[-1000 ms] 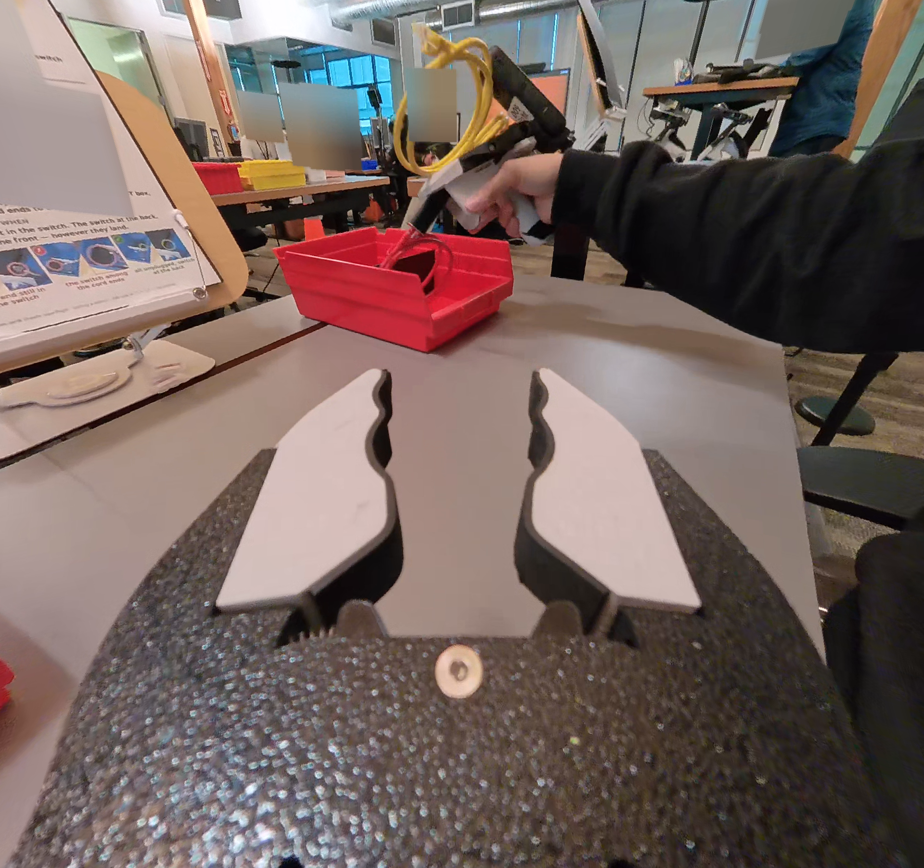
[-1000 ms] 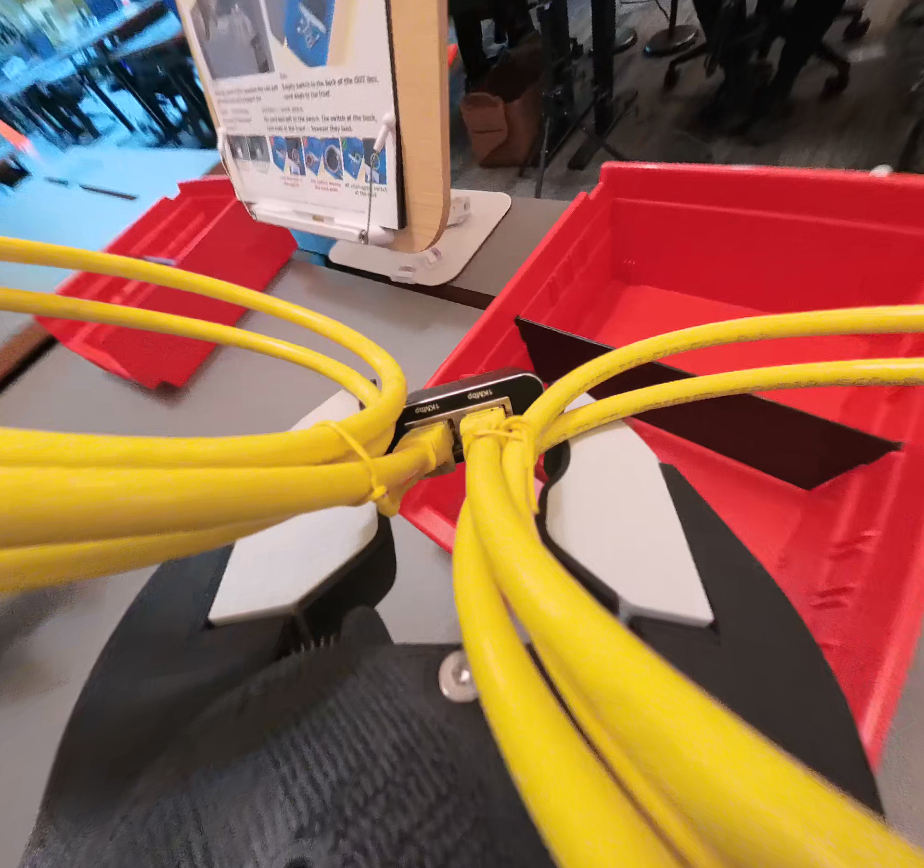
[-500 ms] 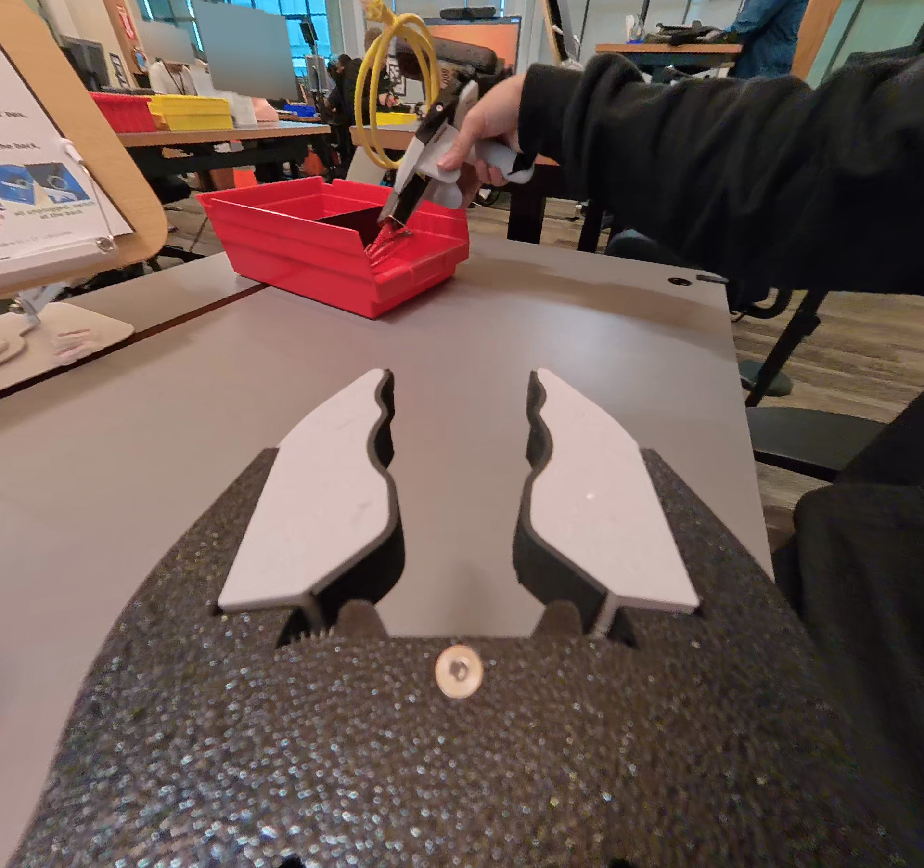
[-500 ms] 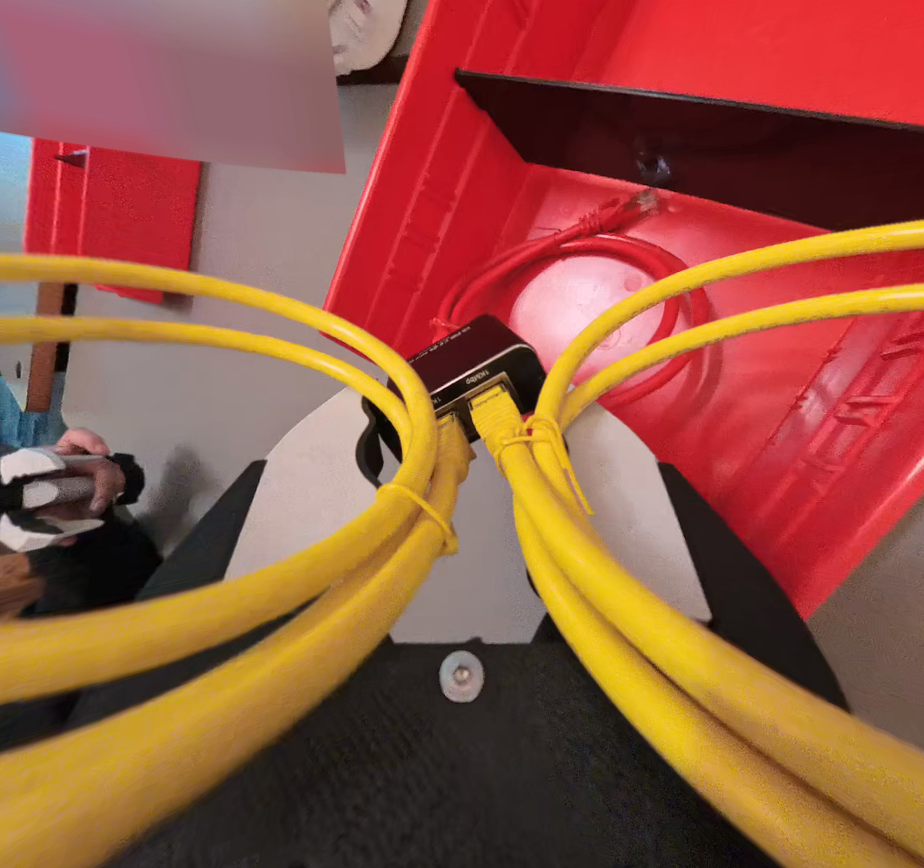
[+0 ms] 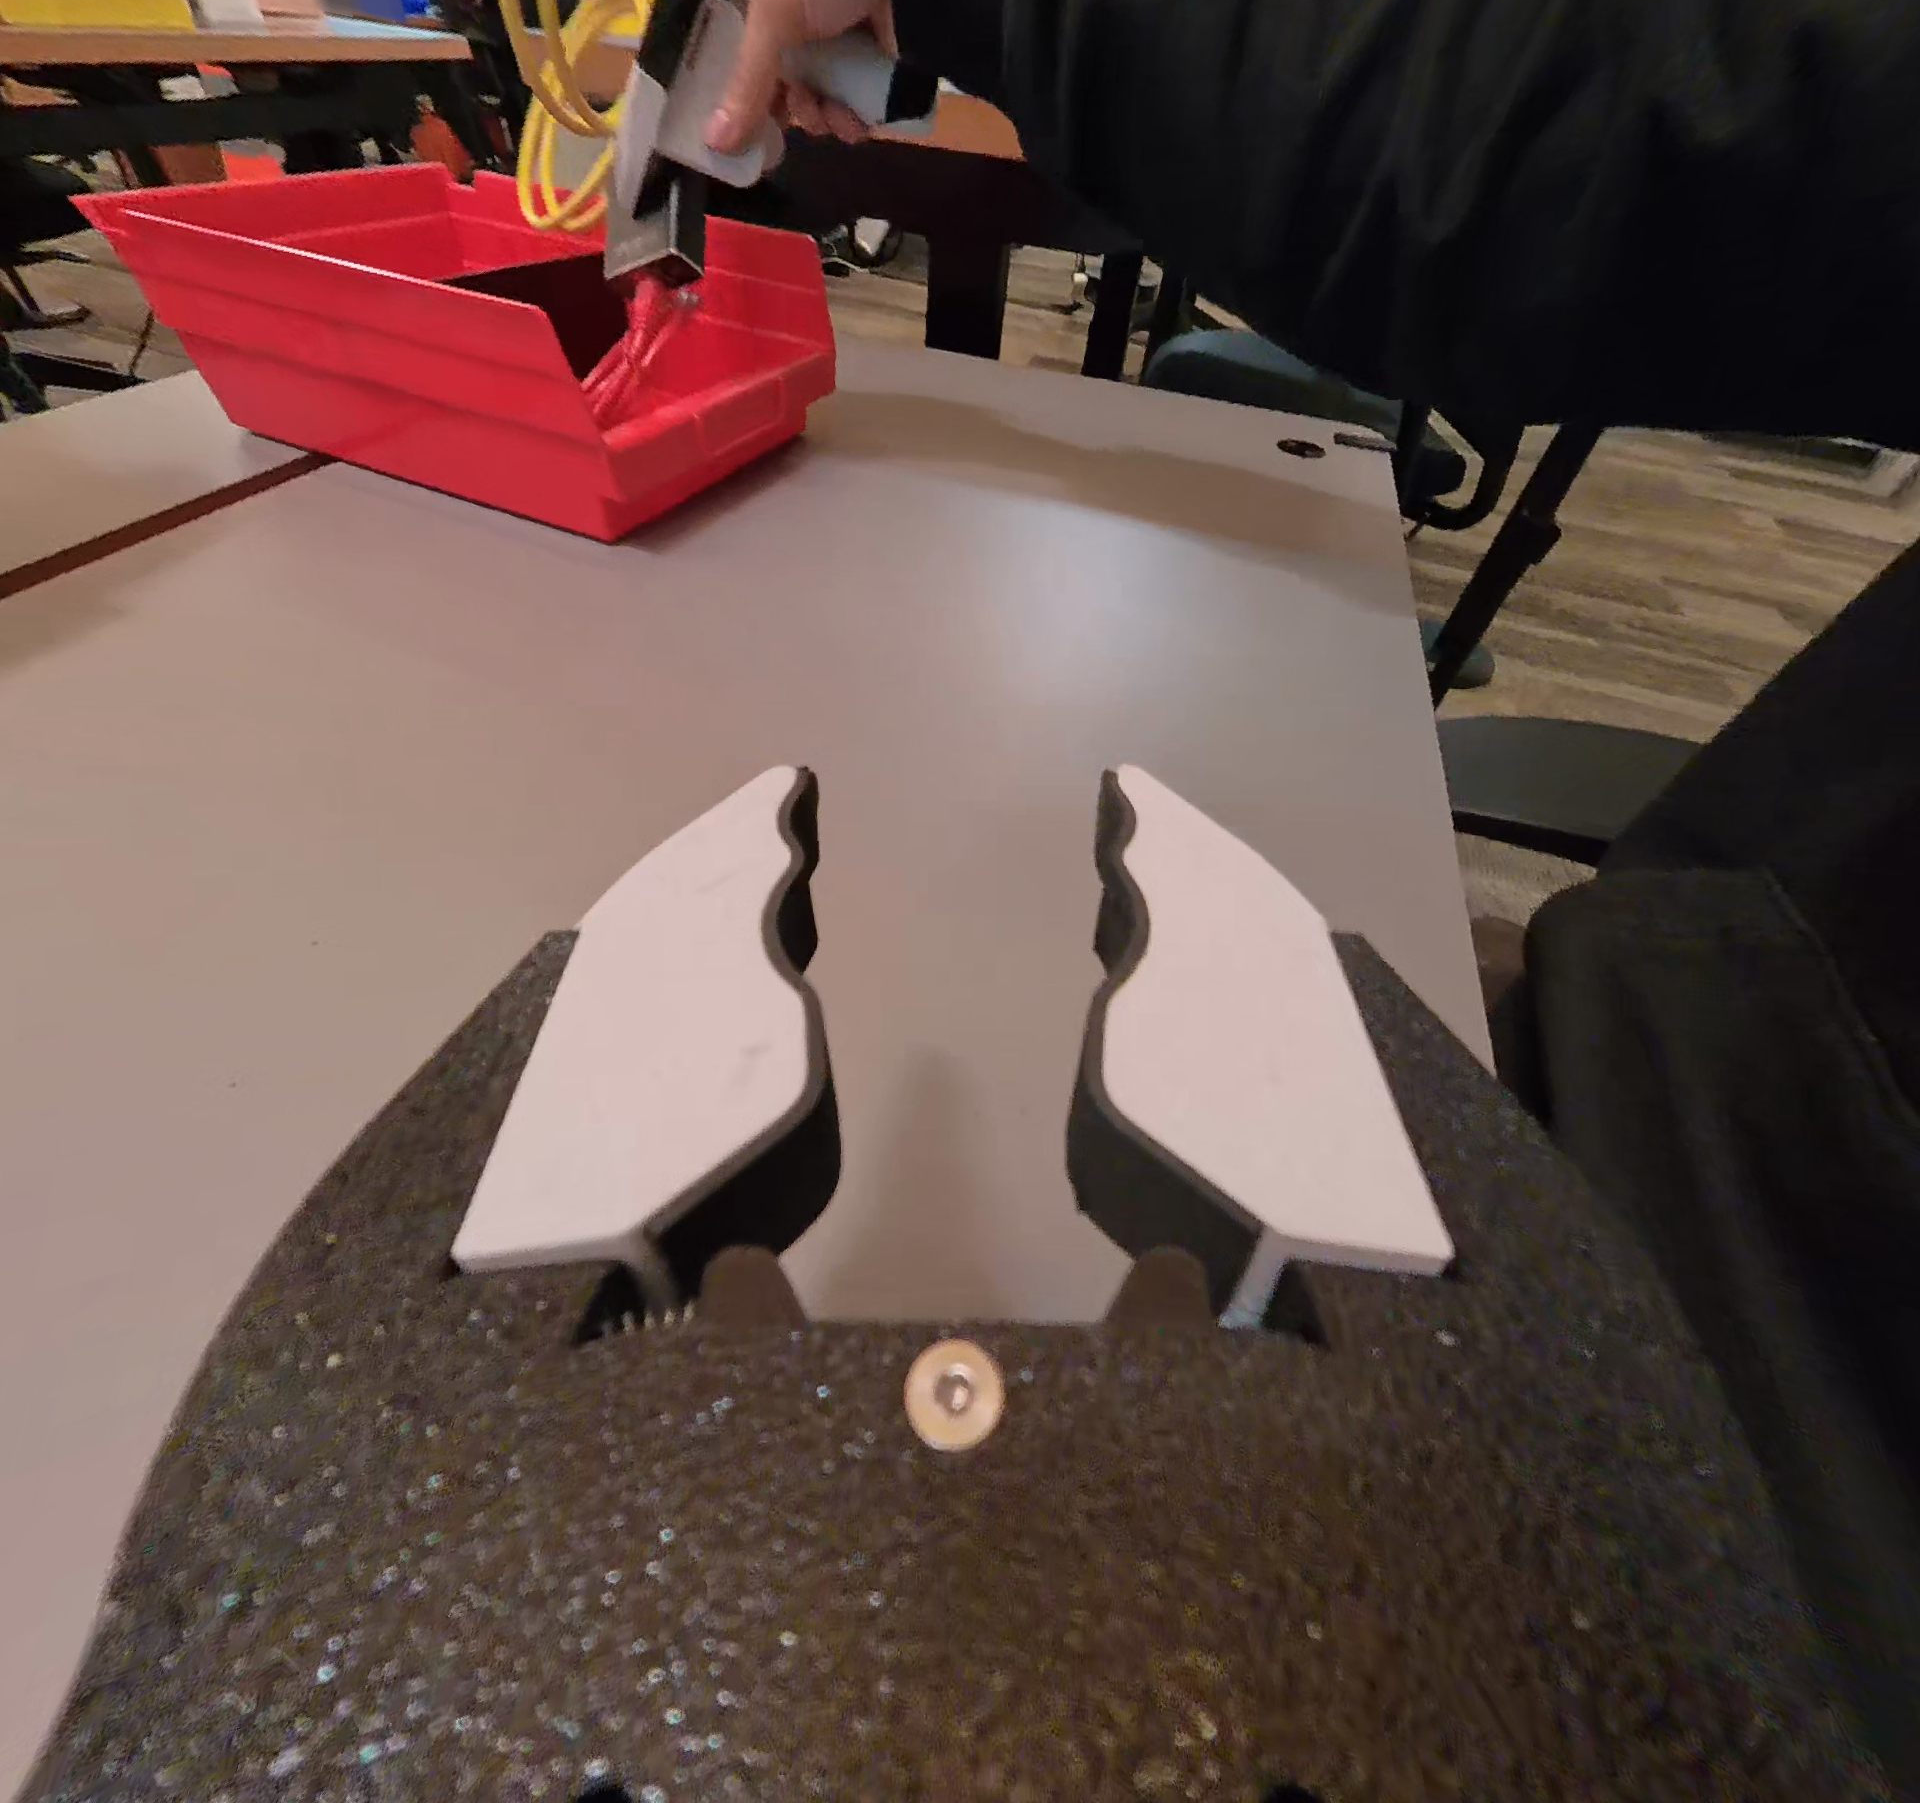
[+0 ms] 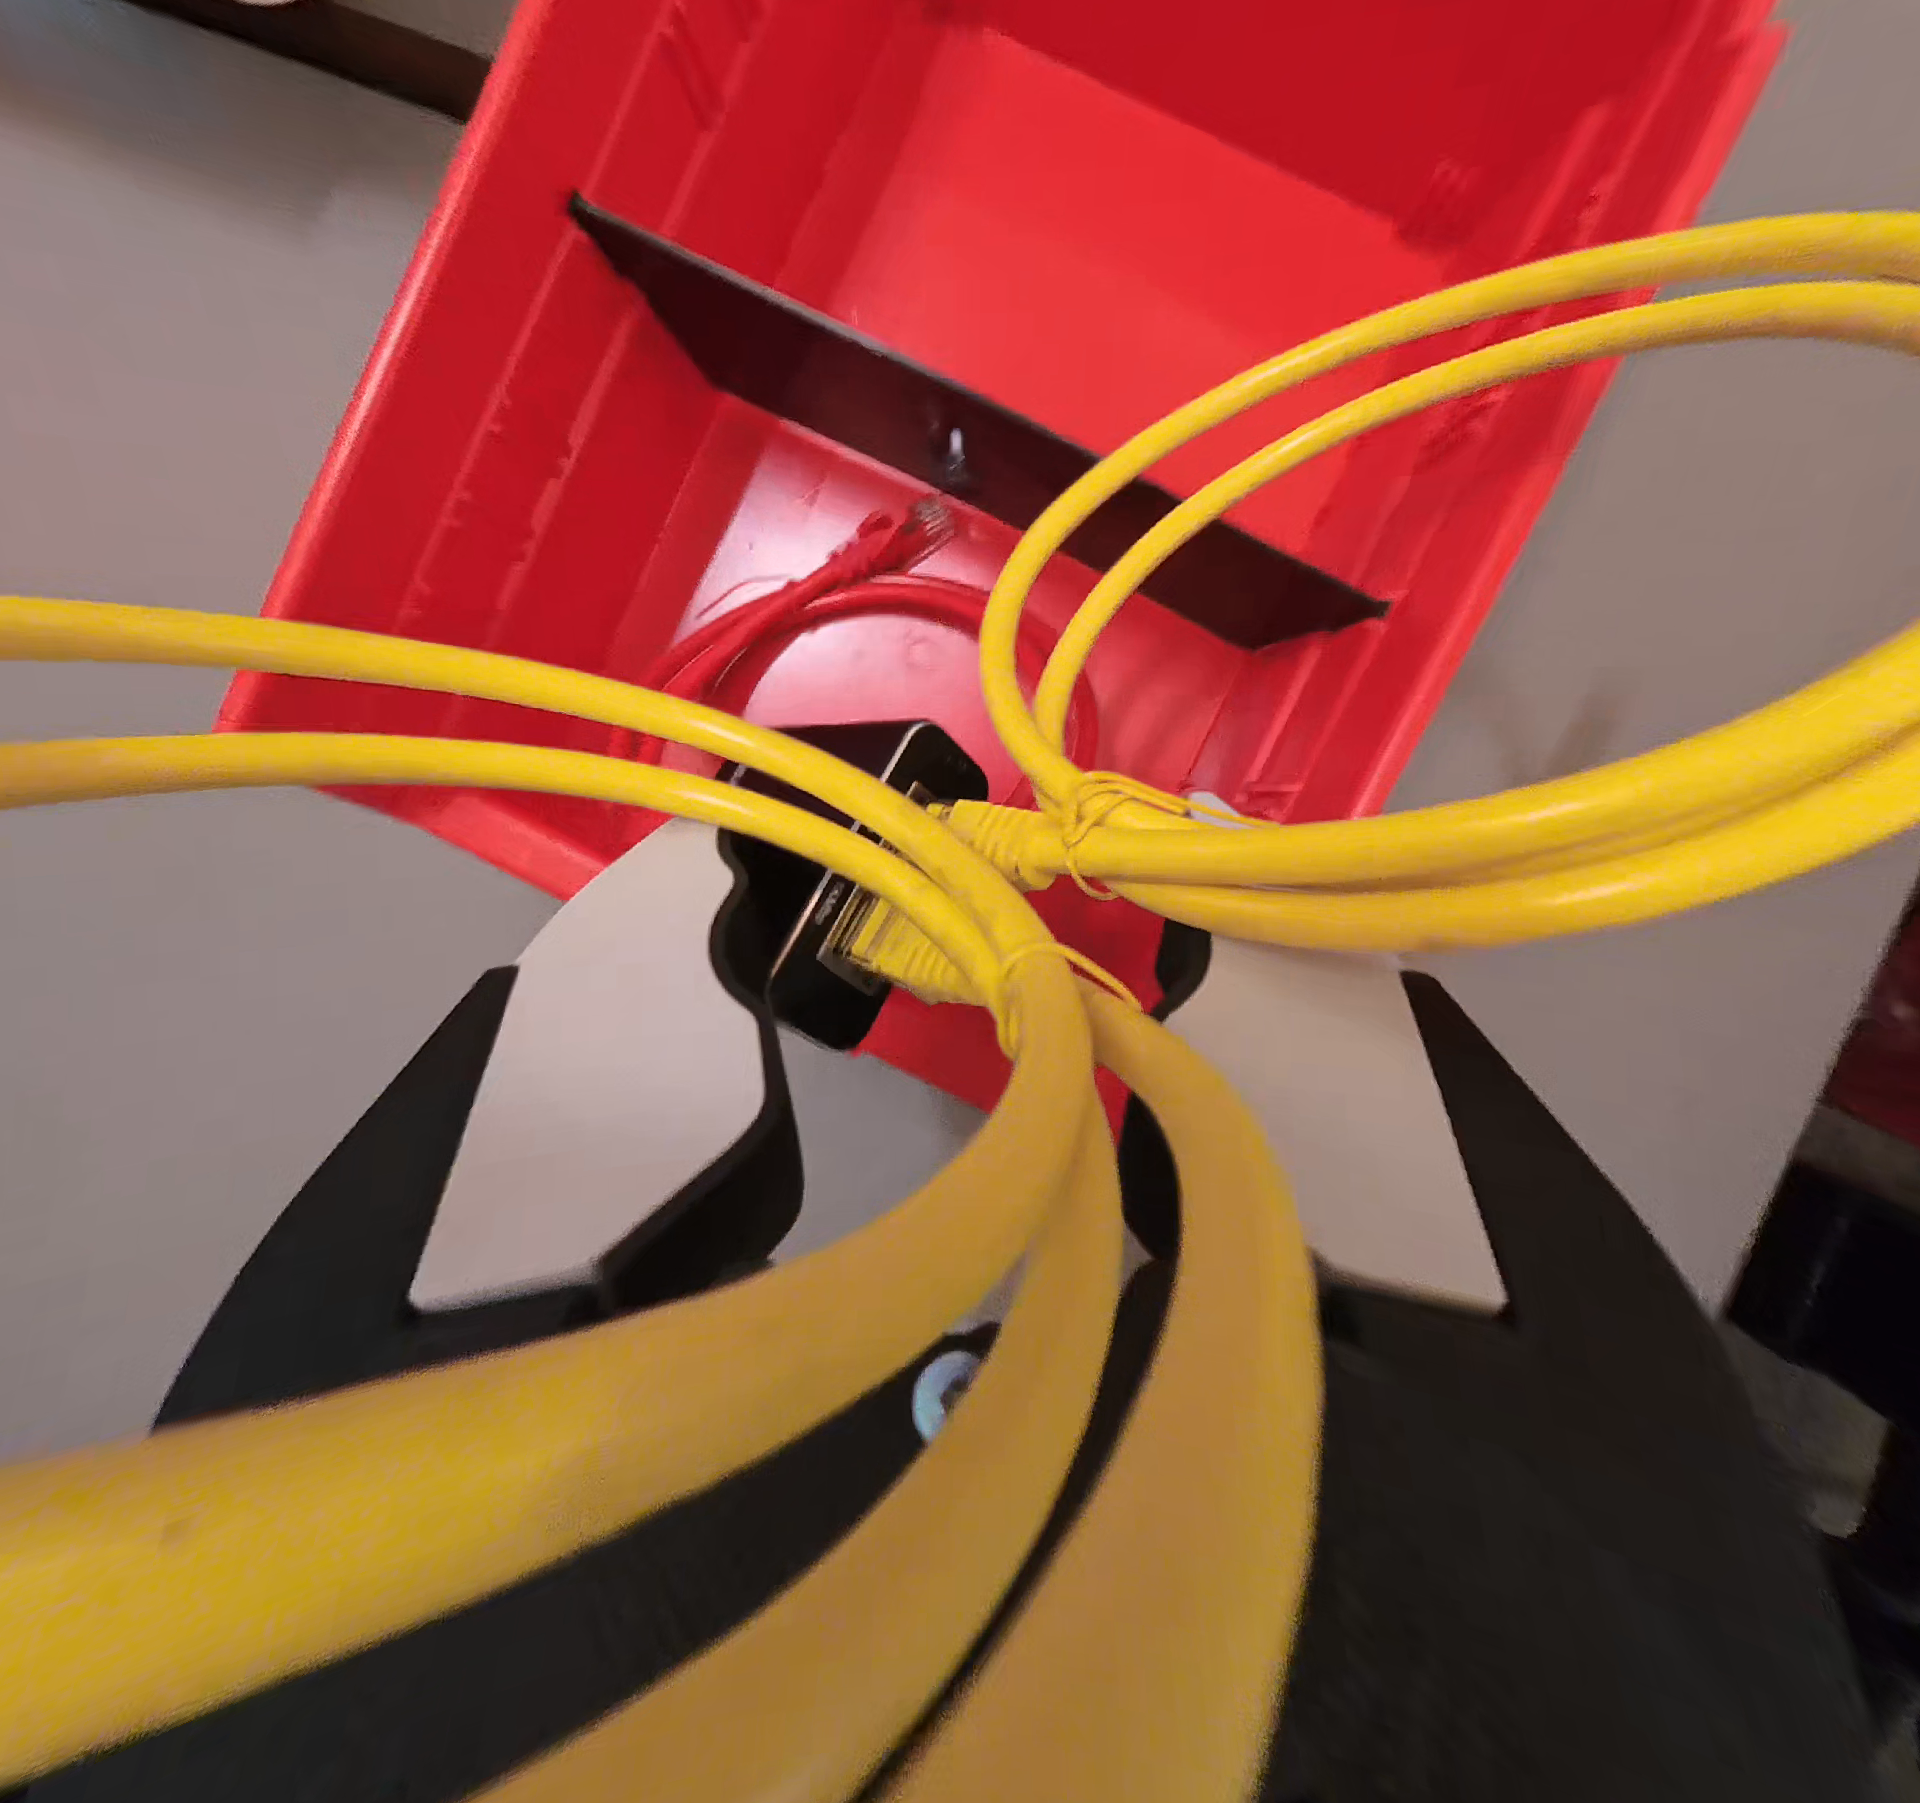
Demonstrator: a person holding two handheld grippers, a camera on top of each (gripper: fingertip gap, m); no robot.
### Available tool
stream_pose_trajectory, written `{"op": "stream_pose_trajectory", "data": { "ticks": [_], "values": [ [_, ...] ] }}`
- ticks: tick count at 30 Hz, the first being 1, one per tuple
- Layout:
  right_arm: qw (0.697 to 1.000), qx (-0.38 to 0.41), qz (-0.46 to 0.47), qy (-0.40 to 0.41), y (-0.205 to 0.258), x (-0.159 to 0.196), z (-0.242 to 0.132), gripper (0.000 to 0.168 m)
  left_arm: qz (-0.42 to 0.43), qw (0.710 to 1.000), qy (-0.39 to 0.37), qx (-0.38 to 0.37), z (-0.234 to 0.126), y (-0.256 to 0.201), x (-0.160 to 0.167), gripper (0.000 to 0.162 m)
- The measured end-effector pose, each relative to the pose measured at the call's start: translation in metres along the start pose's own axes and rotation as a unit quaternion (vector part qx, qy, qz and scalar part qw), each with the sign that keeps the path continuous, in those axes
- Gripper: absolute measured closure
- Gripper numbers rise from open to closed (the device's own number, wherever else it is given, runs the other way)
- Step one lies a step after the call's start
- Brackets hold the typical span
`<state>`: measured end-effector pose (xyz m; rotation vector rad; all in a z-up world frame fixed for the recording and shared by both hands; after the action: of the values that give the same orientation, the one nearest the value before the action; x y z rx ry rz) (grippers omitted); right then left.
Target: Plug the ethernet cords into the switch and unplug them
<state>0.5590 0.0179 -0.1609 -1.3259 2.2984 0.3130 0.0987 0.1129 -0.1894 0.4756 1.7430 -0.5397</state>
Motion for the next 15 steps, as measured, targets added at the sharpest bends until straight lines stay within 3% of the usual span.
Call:
{"op": "stream_pose_trajectory", "data": {
  "ticks": [2, 6, 11, 14, 15],
  "values": [
    [0.999, 0.032, -0.007, -0.016, -0.006, -0.004, -0.001, 0.097, 0.001, 1.000, 0.009, 0.008, 0.003, -0.002, 0.002, 0.111],
    [0.998, 0.028, -0.046, 0.034, -0.002, 0.004, 0.013, 0.098, -0.007, 1.000, 0.012, 0.028, 0.008, -0.006, 0.004, 0.111],
    [0.996, 0.010, 0.009, 0.091, -0.007, 0.010, 0.014, 0.099, -0.013, 0.999, 0.016, 0.036, 0.009, -0.008, 0.004, 0.111],
    [0.989, 0.111, -0.016, 0.096, -0.035, 0.006, 0.009, 0.085, -0.015, 0.999, 0.020, 0.041, 0.010, -0.010, 0.004, 0.111],
    [0.987, 0.141, -0.027, 0.065, -0.041, -0.002, 0.007, 0.090, -0.014, 0.999, 0.023, 0.043, 0.010, -0.010, 0.005, 0.111]
  ]
}}
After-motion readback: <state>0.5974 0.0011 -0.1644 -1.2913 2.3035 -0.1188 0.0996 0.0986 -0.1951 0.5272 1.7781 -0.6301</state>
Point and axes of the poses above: each gripper's, where its closed fingertips meet, z out along the fingers, x out of its underside, y = z × x across the jaws, the point moved 3 cm from there along -z, back along the fingers, and after that the axes turned 5 degrees about x, right-handed, at the moved point
